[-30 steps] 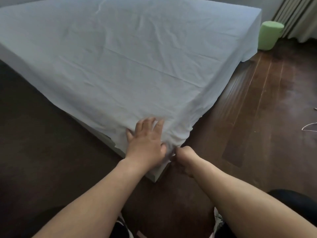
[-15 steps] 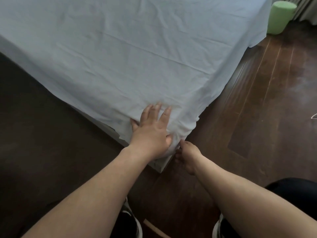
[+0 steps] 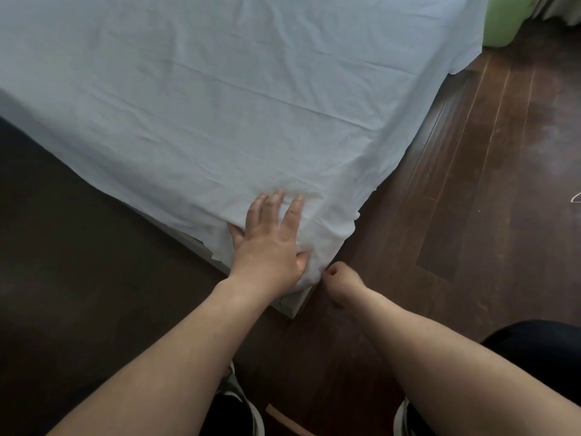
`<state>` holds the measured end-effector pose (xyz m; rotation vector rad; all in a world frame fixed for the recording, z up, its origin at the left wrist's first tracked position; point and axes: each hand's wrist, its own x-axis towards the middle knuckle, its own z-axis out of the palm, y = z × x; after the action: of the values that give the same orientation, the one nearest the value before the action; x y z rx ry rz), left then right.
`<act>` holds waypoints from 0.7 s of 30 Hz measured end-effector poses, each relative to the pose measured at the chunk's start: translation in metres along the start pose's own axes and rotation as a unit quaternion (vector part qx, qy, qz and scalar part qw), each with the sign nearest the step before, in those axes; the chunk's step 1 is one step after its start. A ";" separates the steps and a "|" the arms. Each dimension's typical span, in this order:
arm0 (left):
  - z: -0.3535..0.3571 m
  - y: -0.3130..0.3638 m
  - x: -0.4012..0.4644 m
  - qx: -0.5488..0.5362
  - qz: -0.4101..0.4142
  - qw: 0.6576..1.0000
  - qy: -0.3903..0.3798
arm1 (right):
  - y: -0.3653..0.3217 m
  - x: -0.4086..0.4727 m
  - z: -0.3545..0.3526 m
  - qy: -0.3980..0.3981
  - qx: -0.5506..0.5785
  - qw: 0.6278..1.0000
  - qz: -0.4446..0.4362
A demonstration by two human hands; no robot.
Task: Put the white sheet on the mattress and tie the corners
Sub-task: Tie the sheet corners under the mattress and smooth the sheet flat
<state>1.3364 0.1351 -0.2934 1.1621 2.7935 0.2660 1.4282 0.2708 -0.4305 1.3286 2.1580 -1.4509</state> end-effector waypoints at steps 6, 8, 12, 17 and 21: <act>-0.001 0.001 0.000 -0.002 0.001 1.000 0.005 | 0.003 -0.018 0.031 -0.047 0.067 0.995 0.050; -0.002 0.001 -0.001 -0.003 0.002 1.000 -0.001 | 0.005 -0.011 0.027 -0.015 0.234 0.962 0.141; -0.002 0.000 -0.001 -0.004 0.003 1.000 -0.005 | 0.002 0.003 0.005 0.001 0.367 0.922 0.124; -0.001 0.000 -0.001 -0.002 0.004 1.000 0.006 | 0.002 0.012 0.007 0.004 0.243 0.968 0.064; 0.000 -0.002 -0.001 0.005 0.007 1.000 0.008 | -0.001 0.005 0.009 0.025 0.189 0.981 0.048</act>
<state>1.3358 0.1331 -0.2939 1.1862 2.8057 0.2630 1.4225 0.2662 -0.4372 1.5790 1.8756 -1.8705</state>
